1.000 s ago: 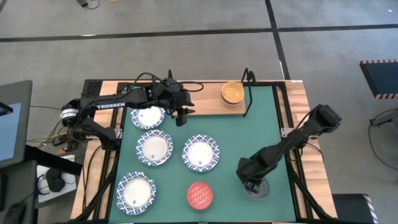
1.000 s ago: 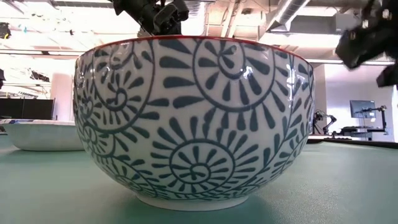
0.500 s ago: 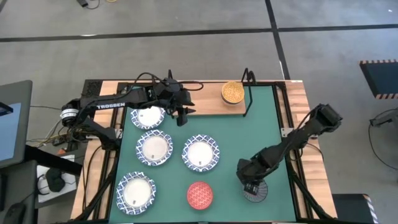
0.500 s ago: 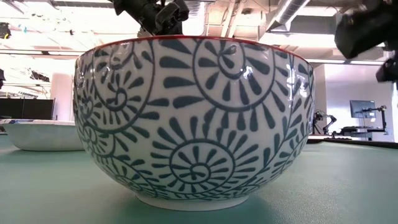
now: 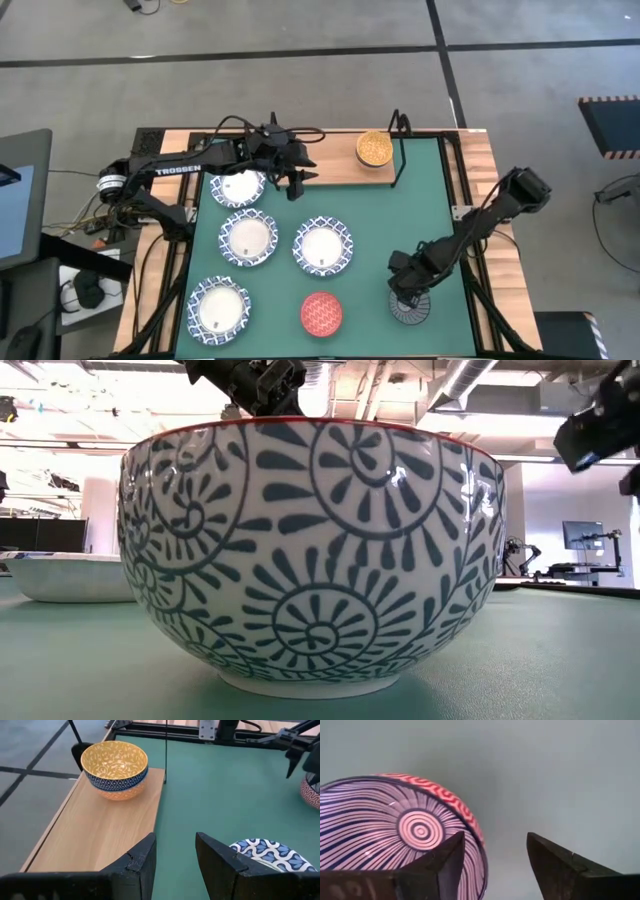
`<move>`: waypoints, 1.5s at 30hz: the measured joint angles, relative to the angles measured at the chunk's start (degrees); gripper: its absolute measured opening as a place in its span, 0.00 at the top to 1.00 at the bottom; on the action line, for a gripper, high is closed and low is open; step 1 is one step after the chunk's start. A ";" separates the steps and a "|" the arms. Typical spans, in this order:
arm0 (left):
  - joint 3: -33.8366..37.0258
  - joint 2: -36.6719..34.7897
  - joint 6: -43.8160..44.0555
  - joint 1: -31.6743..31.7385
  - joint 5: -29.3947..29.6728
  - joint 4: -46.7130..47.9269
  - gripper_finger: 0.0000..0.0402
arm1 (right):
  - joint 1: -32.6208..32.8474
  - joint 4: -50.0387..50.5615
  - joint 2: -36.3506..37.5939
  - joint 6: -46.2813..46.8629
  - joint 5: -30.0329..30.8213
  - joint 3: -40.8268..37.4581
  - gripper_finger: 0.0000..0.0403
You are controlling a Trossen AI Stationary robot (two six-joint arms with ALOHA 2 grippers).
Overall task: Place and stack bowls onto a shelf
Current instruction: Stack the dark blue ceramic bowl on top of the yellow ceramic bowl on the shelf
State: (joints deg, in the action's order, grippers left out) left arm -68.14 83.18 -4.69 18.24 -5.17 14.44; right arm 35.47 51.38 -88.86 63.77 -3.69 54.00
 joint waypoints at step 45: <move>0.00 0.52 -3.35 0.09 3.28 -6.48 0.69 | -16.50 12.80 -0.75 -5.57 16.68 21.22 0.90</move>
State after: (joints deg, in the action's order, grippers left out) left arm -68.14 83.70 -8.04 18.33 -1.89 7.95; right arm 18.98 64.18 -89.61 58.20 12.99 75.22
